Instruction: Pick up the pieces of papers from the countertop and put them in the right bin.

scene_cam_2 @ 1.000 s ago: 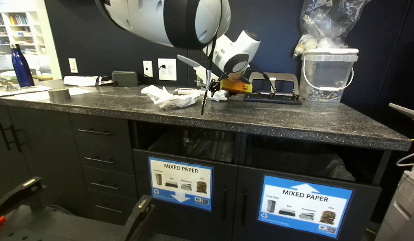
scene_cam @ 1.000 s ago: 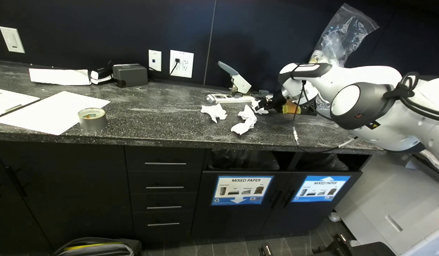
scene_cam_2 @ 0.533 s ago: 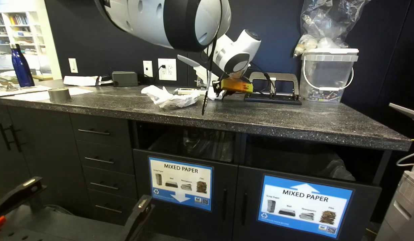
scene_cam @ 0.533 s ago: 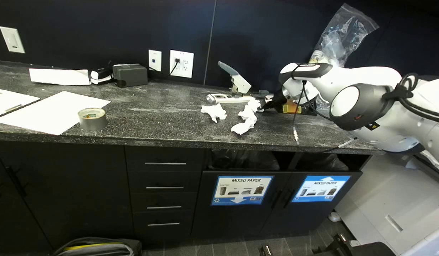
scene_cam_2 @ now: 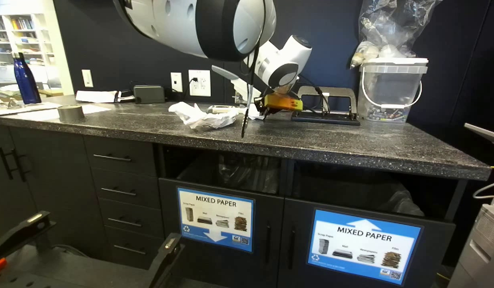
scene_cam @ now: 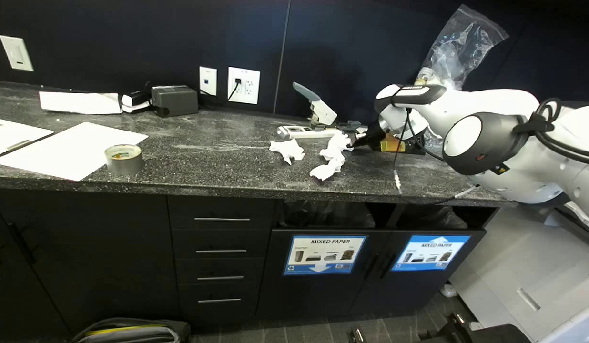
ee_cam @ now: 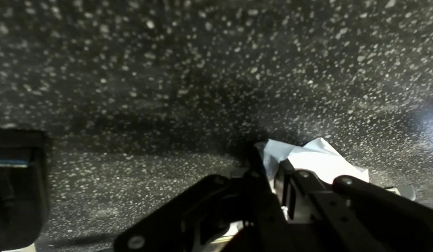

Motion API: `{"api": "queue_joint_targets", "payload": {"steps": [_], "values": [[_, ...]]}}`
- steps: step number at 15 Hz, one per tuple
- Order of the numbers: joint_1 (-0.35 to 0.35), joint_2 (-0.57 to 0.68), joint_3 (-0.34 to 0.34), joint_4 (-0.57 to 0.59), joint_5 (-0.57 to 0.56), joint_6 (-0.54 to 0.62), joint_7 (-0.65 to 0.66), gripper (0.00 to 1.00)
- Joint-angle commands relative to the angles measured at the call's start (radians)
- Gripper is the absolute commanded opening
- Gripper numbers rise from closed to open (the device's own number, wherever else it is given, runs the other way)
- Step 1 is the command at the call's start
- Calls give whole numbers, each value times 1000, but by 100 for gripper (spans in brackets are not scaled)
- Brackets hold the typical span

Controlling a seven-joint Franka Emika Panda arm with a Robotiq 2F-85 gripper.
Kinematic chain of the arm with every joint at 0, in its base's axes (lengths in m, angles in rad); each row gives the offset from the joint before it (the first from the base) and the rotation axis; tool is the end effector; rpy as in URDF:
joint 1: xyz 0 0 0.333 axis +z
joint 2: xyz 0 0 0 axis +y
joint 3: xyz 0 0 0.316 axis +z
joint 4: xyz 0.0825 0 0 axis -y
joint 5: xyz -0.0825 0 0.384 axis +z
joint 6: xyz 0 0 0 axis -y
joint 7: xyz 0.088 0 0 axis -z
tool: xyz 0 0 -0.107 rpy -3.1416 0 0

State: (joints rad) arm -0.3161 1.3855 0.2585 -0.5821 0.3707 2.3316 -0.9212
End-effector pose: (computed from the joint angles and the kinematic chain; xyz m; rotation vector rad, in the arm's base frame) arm 0.8160 -0.1764 0.1820 -2.6896 -0.5373 -0.8475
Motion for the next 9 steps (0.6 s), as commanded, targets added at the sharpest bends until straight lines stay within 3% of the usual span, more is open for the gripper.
{"api": "queue_joint_targets", "payload": {"steps": [1, 6, 9], "values": [[-4, -27, -57, 2, -59, -114, 23, 12], [6, -112, -210, -9, -205, -261, 99, 14], [-2, -163, -265, -22, -260, -334, 84, 12]]}}
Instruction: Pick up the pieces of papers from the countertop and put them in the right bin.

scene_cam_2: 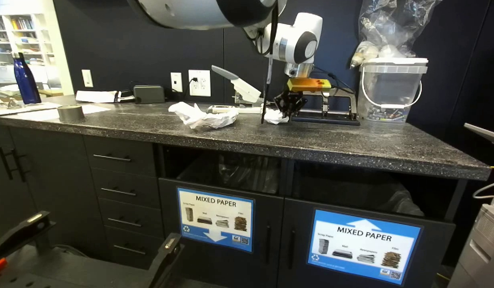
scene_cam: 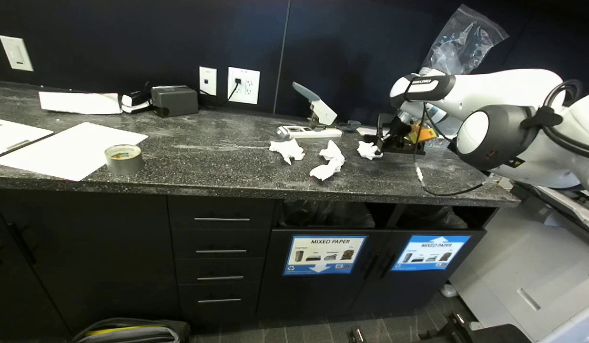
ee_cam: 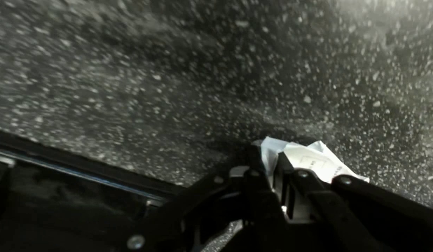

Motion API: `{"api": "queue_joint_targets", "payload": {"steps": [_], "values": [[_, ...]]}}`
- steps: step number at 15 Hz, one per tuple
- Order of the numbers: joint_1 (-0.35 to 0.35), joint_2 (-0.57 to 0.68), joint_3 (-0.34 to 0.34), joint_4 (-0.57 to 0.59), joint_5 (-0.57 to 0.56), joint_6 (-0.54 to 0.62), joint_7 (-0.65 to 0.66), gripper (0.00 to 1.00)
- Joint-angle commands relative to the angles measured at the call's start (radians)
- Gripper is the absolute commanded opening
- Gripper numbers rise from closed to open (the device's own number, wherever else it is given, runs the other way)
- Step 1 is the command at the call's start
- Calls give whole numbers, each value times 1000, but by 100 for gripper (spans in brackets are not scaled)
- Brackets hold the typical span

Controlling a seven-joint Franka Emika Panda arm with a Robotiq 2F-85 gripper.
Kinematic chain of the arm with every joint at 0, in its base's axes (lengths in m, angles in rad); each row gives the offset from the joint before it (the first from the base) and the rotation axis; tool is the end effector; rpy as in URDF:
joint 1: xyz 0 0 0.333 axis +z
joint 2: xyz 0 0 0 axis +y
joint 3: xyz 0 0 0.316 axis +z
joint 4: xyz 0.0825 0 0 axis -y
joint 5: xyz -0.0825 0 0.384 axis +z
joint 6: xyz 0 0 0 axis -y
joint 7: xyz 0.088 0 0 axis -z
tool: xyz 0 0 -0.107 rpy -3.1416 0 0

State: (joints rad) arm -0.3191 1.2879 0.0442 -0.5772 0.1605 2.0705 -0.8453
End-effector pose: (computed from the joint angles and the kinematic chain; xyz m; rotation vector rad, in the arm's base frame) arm 0.7914 -0.2371 0.2241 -2.9791 -0.7158 -0.4238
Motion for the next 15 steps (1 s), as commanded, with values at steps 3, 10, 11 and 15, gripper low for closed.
{"api": "queue_joint_targets", "payload": {"steps": [3, 10, 11, 15], "values": [[-25, -126, -57, -54, -52, -178, -34, 13], [-101, -261, -110, -167, -59, -327, -87, 14], [-112, -284, -120, -198, -59, -329, -94, 13], [-152, -394, -156, -368, -71, -349, -153, 13]]}}
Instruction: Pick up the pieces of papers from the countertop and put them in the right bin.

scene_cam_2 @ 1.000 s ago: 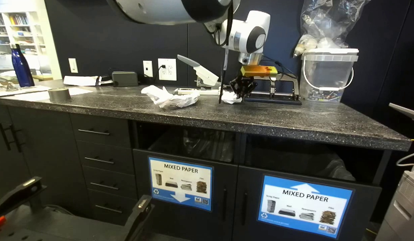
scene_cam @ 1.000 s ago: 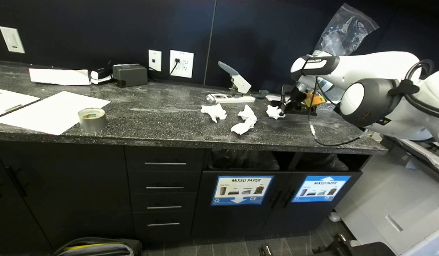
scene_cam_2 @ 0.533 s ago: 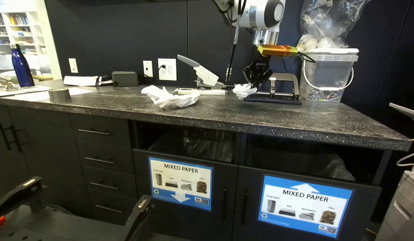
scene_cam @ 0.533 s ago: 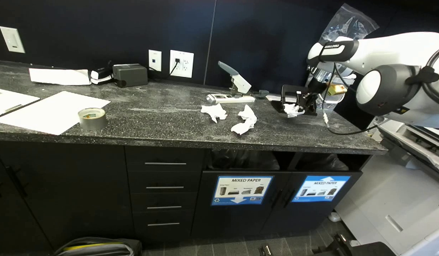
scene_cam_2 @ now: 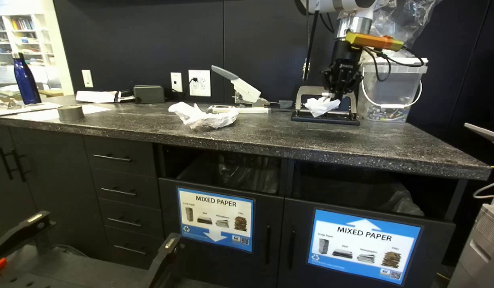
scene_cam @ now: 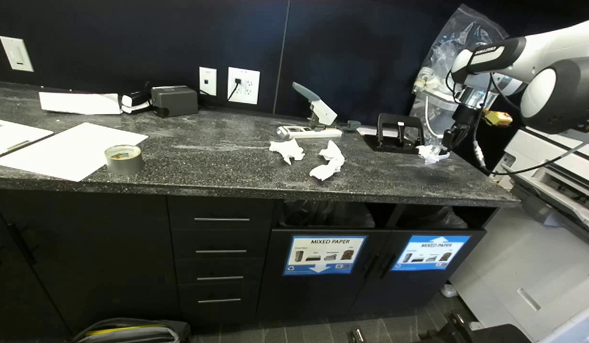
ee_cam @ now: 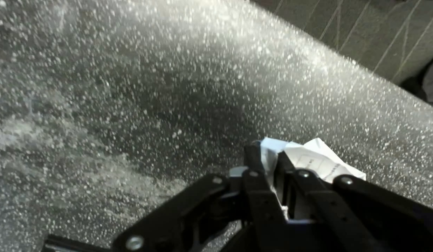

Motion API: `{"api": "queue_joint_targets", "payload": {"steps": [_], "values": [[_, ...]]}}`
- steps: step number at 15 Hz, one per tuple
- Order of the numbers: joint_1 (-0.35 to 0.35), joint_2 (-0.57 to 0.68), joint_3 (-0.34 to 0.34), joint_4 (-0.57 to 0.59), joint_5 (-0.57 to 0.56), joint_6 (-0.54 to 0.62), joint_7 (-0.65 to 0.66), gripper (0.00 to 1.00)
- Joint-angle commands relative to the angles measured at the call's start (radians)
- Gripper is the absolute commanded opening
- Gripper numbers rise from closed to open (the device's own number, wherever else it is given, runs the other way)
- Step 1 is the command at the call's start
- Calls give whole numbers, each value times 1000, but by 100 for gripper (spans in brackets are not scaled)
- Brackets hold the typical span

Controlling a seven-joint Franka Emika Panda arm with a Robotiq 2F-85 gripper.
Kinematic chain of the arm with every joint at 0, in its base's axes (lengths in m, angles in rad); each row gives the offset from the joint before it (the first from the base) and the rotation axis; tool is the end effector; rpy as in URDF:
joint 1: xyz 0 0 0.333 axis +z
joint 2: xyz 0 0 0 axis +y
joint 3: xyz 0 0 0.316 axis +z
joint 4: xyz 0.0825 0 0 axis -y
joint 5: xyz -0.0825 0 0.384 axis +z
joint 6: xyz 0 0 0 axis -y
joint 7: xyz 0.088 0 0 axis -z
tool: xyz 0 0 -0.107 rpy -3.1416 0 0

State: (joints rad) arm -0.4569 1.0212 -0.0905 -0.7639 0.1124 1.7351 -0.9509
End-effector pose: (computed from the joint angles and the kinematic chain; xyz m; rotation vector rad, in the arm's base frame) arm 0.6943 -0.3729 0.3167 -3.0163 -0.6488 0.0203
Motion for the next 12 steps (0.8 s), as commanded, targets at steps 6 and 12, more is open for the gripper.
{"api": "queue_joint_targets", "payload": {"steps": [6, 12], "values": [[-72, -302, -48, -460, -52, -77, -200, 12], [-109, -474, -73, -753, -92, -33, -317, 13]]}}
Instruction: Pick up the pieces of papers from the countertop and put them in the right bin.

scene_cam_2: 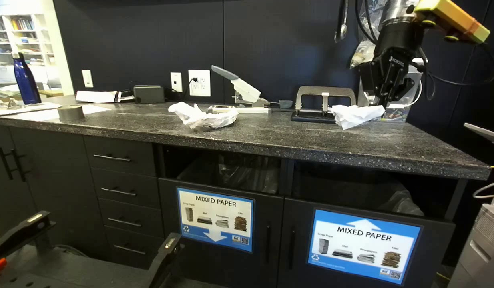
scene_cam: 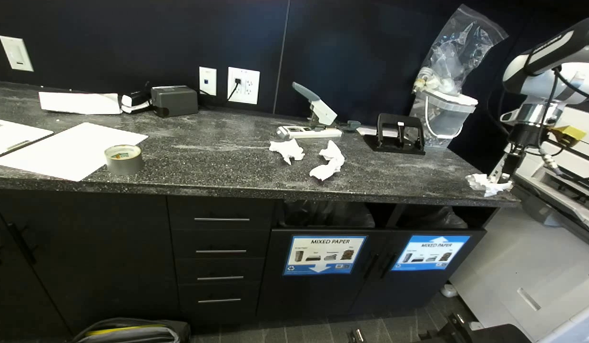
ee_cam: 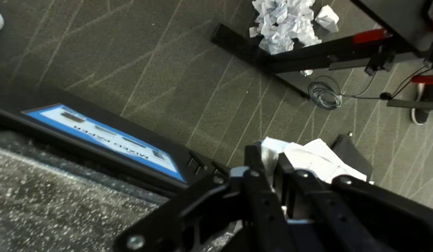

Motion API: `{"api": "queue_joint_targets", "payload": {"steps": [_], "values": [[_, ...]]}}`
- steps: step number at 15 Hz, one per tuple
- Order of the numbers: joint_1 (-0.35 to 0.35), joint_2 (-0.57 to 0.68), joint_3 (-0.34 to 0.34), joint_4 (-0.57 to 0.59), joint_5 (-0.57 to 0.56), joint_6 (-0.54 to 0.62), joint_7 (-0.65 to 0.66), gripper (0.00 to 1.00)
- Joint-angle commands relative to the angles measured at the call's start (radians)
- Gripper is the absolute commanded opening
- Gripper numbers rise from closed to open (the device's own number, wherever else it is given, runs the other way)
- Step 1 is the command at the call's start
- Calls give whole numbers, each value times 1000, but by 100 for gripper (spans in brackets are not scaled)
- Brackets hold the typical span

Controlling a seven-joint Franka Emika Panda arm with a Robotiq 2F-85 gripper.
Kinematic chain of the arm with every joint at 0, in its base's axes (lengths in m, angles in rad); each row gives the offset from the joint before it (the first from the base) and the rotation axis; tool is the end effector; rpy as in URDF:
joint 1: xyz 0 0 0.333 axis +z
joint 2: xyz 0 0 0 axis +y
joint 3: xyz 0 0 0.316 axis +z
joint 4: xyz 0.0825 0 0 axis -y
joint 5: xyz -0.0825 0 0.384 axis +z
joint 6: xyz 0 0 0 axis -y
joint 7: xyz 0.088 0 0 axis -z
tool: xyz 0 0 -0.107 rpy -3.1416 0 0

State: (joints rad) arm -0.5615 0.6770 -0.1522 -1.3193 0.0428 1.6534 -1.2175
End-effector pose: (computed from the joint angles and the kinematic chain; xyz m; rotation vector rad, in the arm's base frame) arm 0.5405 -0.4339 0.3176 -2.7855 -0.7262 0.3468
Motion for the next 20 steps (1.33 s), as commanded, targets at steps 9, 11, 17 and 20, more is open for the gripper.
{"api": "queue_joint_targets", "payload": {"steps": [9, 11, 17, 20], "values": [[-28, -202, -62, -664, 15, 466, -58, 12], [-44, -172, -48, -732, 57, 601, -61, 12], [-161, -62, 102, -765, 317, 985, -138, 11], [-268, -9, 238, -724, 452, 1093, -171, 12]]}}
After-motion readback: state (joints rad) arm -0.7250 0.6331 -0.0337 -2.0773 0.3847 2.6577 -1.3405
